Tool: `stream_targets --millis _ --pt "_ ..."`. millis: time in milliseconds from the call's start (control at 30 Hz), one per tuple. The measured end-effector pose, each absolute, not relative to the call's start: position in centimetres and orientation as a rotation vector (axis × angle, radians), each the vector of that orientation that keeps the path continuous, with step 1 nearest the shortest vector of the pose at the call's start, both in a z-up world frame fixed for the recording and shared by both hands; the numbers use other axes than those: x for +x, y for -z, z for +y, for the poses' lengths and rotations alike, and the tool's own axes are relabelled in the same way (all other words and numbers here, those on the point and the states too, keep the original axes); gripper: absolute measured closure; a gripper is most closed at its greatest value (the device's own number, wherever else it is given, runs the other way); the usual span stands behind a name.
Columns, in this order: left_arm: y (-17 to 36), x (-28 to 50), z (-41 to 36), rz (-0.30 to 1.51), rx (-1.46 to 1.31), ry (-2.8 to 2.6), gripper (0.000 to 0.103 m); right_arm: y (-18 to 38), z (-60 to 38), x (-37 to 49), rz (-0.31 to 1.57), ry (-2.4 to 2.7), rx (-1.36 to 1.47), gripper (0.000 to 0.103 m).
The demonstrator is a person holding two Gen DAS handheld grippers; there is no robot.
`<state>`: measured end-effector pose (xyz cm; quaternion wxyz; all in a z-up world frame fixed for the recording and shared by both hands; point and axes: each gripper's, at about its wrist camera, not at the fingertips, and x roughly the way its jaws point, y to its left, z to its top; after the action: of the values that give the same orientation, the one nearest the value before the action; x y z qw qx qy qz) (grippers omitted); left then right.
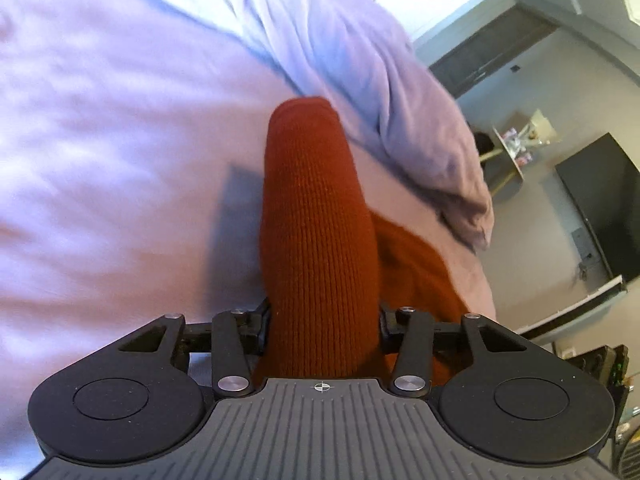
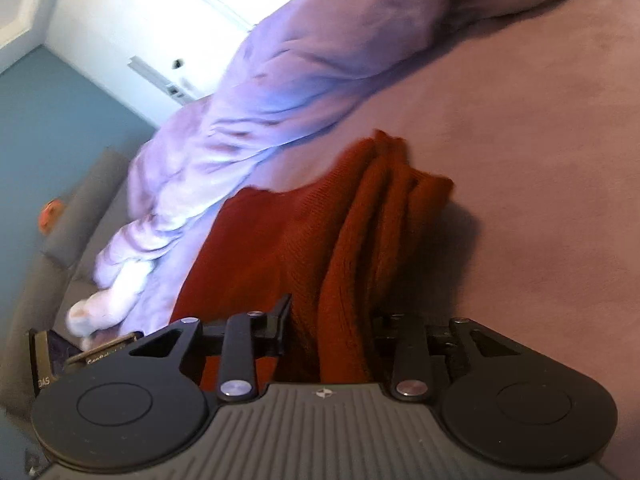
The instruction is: Fold small clothes
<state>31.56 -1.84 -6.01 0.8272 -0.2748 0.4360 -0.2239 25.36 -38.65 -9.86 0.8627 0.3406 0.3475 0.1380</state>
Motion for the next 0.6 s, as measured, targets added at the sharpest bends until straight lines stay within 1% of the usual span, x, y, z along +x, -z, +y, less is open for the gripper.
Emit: stream_targets --millis 100,200,267,300,333,367,433,500,533,600 --pt "4.9 29.6 1.9 0.907 -0.516 0.411 0.053 9.1 -35.0 25.3 0.729 -0.344 0.655 0.071" --pt "5.2 27.7 5.5 0.97 -0.468 0.323 0.049 9.8 -31.3 24.9 0.764 -0.396 0.635 0.068" --pt "5.1 26.4 8.1 0.971 -0.446 0.272 0.051 10.4 -29.4 24.2 0.82 -0.381 0.594 0.054" --pt "4.6 25.9 9.0 0.947 -0.424 0.249 0.049 10.3 -28.7 23.6 0.838 -0.34 0.551 0.05" --pt "4.0 25.4 10.1 0.911 -0.402 0.218 0.043 10.0 -28.4 22.8 0.83 -0.299 0.513 0.046" --pt "3.4 25.1 10.8 0.876 -0.388 0.187 0.039 9.5 -28.3 22.2 0.82 -0.262 0.485 0.045" --pt "2.3 25.1 11.8 0.799 -0.383 0.082 0.025 7.7 -28.4 21.1 0.77 -0.153 0.436 0.047" --pt "2.1 25.6 12.0 0.749 -0.411 -0.02 0.023 5.9 -27.7 20.9 0.683 -0.095 0.399 0.056" --pt "2.2 26.0 11.8 0.733 -0.42 -0.061 0.022 5.3 -26.8 21.4 0.663 -0.093 0.389 0.064" --pt "2.6 27.0 10.5 0.715 -0.425 -0.103 0.022 4.9 -23.6 23.3 0.65 -0.138 0.376 0.07"
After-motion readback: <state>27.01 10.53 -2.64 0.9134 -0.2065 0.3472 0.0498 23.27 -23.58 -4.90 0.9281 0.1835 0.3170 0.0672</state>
